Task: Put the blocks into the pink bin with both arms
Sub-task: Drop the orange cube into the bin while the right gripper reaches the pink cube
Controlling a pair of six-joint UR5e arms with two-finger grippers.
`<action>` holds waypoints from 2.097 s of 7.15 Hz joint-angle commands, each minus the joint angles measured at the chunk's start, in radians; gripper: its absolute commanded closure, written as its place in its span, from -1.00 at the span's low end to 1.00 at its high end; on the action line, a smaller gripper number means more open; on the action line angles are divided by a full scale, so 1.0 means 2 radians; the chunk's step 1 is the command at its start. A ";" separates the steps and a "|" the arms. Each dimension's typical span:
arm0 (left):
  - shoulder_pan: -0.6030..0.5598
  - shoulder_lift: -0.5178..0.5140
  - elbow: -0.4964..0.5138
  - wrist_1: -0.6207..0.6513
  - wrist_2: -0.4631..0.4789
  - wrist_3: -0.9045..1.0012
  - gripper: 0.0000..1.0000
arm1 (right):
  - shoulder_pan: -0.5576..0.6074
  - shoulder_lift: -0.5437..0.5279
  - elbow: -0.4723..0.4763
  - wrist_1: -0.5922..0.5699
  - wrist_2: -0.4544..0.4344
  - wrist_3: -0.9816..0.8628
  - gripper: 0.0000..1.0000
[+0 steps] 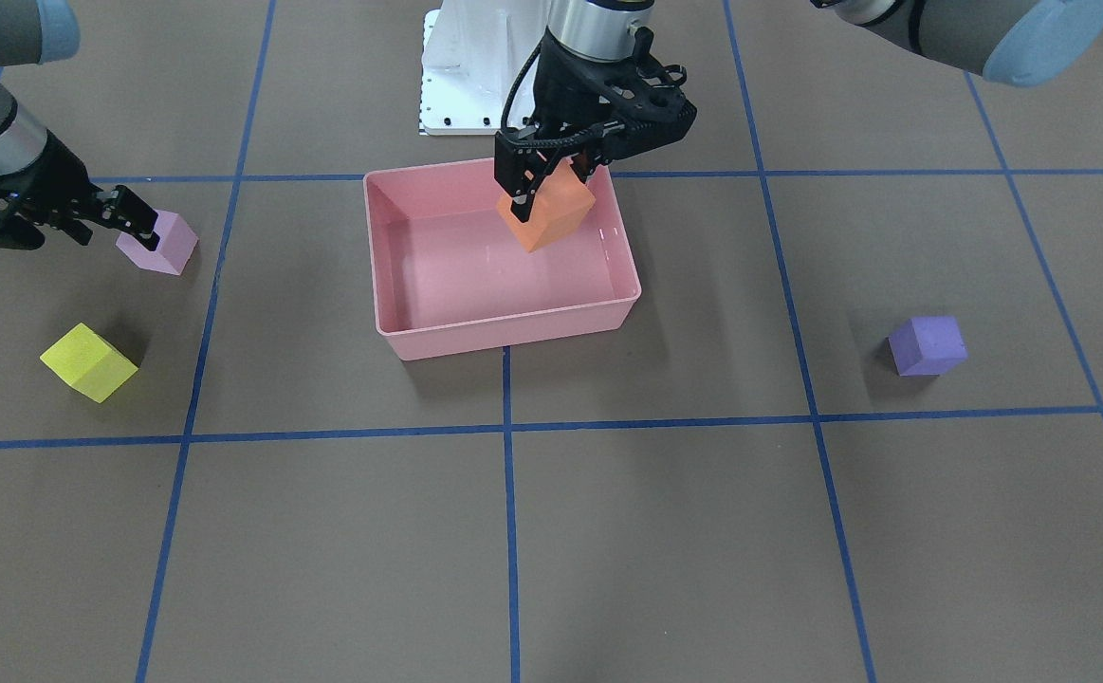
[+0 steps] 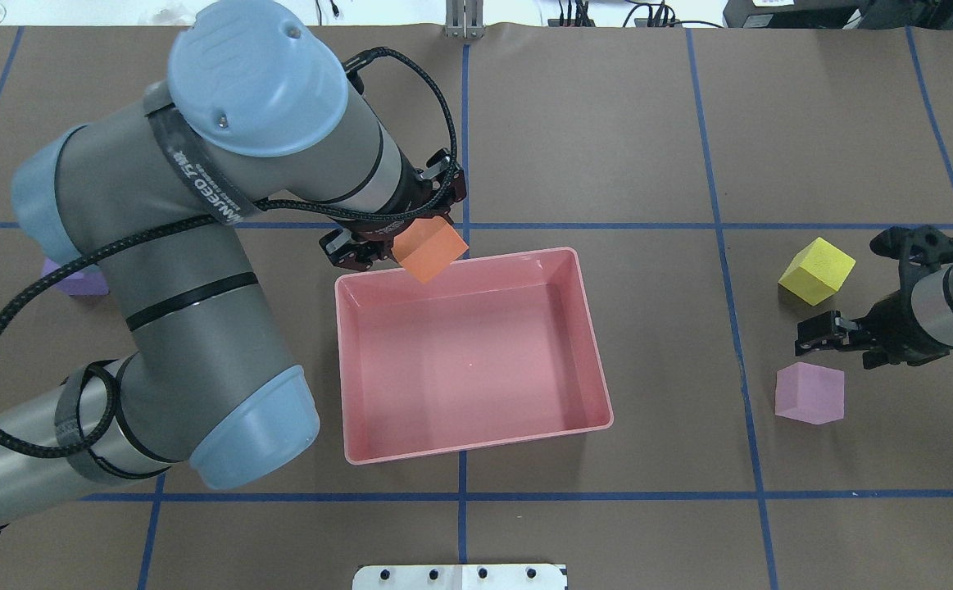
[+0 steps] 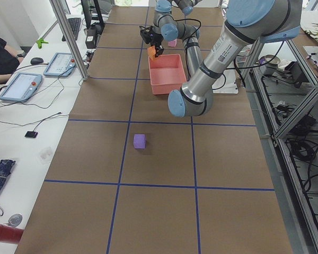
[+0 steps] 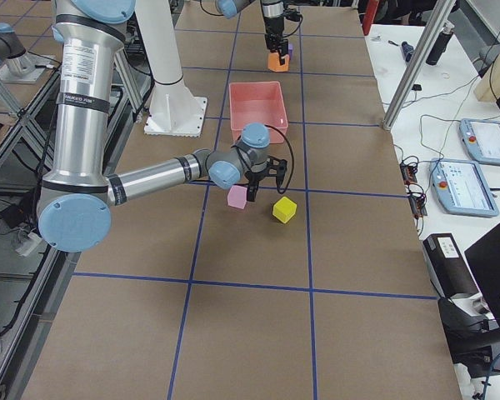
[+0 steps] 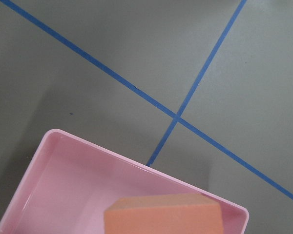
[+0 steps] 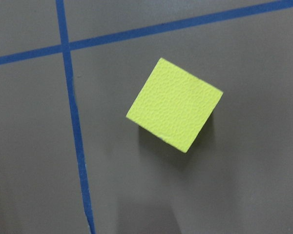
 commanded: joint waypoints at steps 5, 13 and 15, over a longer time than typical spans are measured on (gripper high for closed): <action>0.012 -0.004 0.019 -0.004 0.013 -0.005 1.00 | -0.056 -0.003 -0.006 -0.019 -0.036 0.008 -1.00; 0.039 -0.040 0.076 -0.040 0.036 -0.006 -1.00 | -0.053 0.001 -0.001 -0.017 -0.035 0.008 1.00; 0.017 -0.036 0.021 0.029 0.030 0.068 -1.00 | -0.008 0.002 0.028 -0.017 -0.004 0.006 1.00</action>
